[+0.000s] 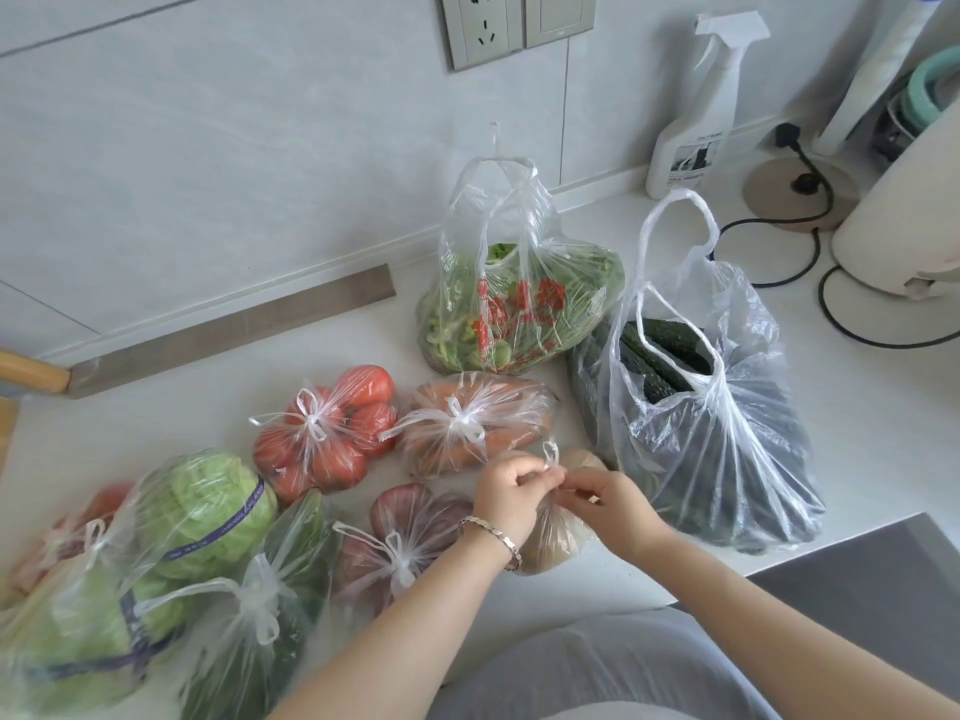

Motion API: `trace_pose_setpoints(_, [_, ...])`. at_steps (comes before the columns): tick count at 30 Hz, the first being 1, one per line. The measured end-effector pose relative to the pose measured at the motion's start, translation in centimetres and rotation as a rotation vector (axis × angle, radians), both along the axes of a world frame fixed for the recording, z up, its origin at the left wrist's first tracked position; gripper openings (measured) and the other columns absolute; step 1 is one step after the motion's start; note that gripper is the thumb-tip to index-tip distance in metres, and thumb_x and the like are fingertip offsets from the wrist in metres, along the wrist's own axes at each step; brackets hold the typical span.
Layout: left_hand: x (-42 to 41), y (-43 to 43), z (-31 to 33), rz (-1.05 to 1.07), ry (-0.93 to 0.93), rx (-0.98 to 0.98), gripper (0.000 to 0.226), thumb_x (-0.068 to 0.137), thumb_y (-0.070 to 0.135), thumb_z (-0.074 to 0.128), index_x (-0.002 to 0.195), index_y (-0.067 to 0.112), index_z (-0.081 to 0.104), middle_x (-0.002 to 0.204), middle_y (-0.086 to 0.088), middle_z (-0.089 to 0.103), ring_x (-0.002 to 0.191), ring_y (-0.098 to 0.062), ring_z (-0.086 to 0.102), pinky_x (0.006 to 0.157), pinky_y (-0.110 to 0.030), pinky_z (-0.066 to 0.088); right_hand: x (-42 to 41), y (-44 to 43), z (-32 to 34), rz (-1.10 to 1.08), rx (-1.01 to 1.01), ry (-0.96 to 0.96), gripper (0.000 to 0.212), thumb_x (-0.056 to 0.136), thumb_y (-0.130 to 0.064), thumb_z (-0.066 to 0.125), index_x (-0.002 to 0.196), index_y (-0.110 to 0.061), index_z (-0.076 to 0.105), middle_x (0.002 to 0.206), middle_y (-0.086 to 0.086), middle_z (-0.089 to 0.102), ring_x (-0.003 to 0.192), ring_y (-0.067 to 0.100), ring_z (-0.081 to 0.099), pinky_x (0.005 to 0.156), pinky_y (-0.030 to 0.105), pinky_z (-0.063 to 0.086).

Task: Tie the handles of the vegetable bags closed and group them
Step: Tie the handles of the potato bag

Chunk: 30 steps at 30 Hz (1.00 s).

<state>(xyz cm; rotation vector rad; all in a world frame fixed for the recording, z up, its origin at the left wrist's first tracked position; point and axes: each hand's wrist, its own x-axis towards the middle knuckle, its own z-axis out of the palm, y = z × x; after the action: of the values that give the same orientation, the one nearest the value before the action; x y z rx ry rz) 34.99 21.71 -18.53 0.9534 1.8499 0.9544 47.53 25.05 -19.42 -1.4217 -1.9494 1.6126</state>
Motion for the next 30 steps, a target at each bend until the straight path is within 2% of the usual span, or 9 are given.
trace_pose_setpoints(4, [0.1, 0.1, 0.7, 0.043, -0.029, -0.017, 0.012, 0.085, 0.017, 0.061, 0.076, 0.012, 0.068, 0.050, 0.008, 0.050, 0.045, 0.000, 0.047, 0.056, -0.015, 0.039, -0.6, 0.1, -0.6, -0.172, -0.101, 0.036, 0.020, 0.086, -0.008, 0.060, 0.068, -0.015, 0.066, 0.038, -0.017, 0.051, 0.044, 0.000, 0.043, 0.049, 0.012, 0.031])
trace_pose_setpoints(8, [0.2, 0.4, 1.7, -0.003, -0.077, 0.036, 0.019, 0.092, 0.014, 0.050, 0.094, 0.007, 0.069, 0.063, 0.006, 0.061, 0.053, 0.009, 0.058, 0.062, -0.009, 0.044, -1.4, 0.1, -1.1, -0.234, -0.137, -0.004, 0.041, 0.085, -0.010, 0.059, 0.045, -0.017, 0.050, 0.031, -0.011, 0.040, 0.036, 0.002, 0.034, 0.046, 0.014, 0.025])
trace_pose_setpoints(11, [0.2, 1.0, 2.2, -0.111, -0.024, 0.064, 0.023, 0.093, 0.009, 0.048, 0.105, 0.000, 0.065, 0.081, -0.010, 0.068, 0.061, 0.017, 0.058, 0.066, 0.000, 0.042, -1.5, 0.2, -1.0, -0.110, -0.095, -0.001, 0.031, 0.084, -0.004, 0.056, 0.053, 0.001, 0.051, 0.039, -0.009, 0.041, 0.040, 0.004, 0.034, 0.047, 0.015, 0.023])
trace_pose_setpoints(14, [-0.3, 2.1, 1.8, -0.151, -0.081, 0.029, 0.025, 0.092, 0.003, 0.046, 0.110, -0.002, 0.063, 0.098, -0.023, 0.068, 0.060, 0.013, 0.060, 0.074, -0.007, 0.048, -1.0, 0.1, -0.9, -0.009, -0.068, 0.039, 0.025, 0.083, -0.004, 0.056, 0.072, 0.018, 0.052, 0.061, 0.017, 0.043, 0.056, 0.008, 0.032, 0.058, 0.026, 0.026])
trace_pose_setpoints(17, [-0.7, 2.7, 1.3, -0.261, -0.115, -0.060, 0.026, 0.092, 0.003, 0.045, 0.112, 0.003, 0.062, 0.105, -0.020, 0.067, 0.065, 0.007, 0.063, 0.085, -0.021, 0.050, -0.5, -0.1, -0.9, 0.025, -0.069, 0.024, 0.037, 0.083, -0.015, 0.064, 0.059, 0.009, 0.049, 0.054, 0.009, 0.037, 0.050, 0.008, 0.029, 0.052, 0.021, 0.023])
trace_pose_setpoints(20, [-0.9, 2.6, 1.1, -0.310, -0.010, -0.108, 0.029, 0.089, 0.006, 0.053, 0.117, 0.007, 0.059, 0.110, -0.014, 0.067, 0.081, -0.008, 0.061, 0.082, -0.014, 0.047, -0.3, -0.3, -1.0, -0.112, -0.186, 0.060, 0.037, 0.085, -0.016, 0.062, 0.052, -0.008, 0.049, 0.048, -0.003, 0.034, 0.042, 0.005, 0.029, 0.046, 0.016, 0.025])
trace_pose_setpoints(23, [-1.2, 1.3, 0.5, -0.321, 0.111, -0.093, 0.030, 0.082, 0.009, 0.064, 0.113, 0.008, 0.063, 0.106, -0.009, 0.069, 0.095, -0.013, 0.063, 0.072, 0.003, 0.040, -0.2, -0.3, -1.3, -0.277, -0.363, 0.205, 0.030, 0.086, -0.012, 0.060, 0.058, -0.004, 0.055, 0.054, 0.004, 0.044, 0.051, 0.010, 0.038, 0.051, 0.014, 0.033])
trace_pose_setpoints(26, [-1.4, -0.3, -0.1, -0.282, 0.193, 0.011, 0.023, 0.080, 0.005, 0.064, 0.102, 0.010, 0.070, 0.098, -0.005, 0.073, 0.087, 0.000, 0.064, 0.082, -0.009, 0.047, -0.3, -0.3, -1.1, -0.335, -0.441, 0.265, 0.023, 0.086, -0.008, 0.060, 0.064, -0.001, 0.062, 0.061, 0.008, 0.052, 0.054, 0.012, 0.043, 0.051, 0.014, 0.039])
trace_pose_setpoints(30, [-1.3, -1.2, -0.7, -0.103, 0.155, 0.038, 0.016, 0.075, 0.001, 0.069, 0.090, 0.007, 0.073, 0.078, 0.002, 0.071, 0.065, 0.015, 0.059, 0.069, -0.009, 0.050, -0.3, -0.1, -1.2, -0.439, -0.486, 0.337, 0.022, 0.085, -0.003, 0.060, 0.065, -0.005, 0.069, 0.059, 0.004, 0.063, 0.052, 0.010, 0.053, 0.052, 0.013, 0.048])
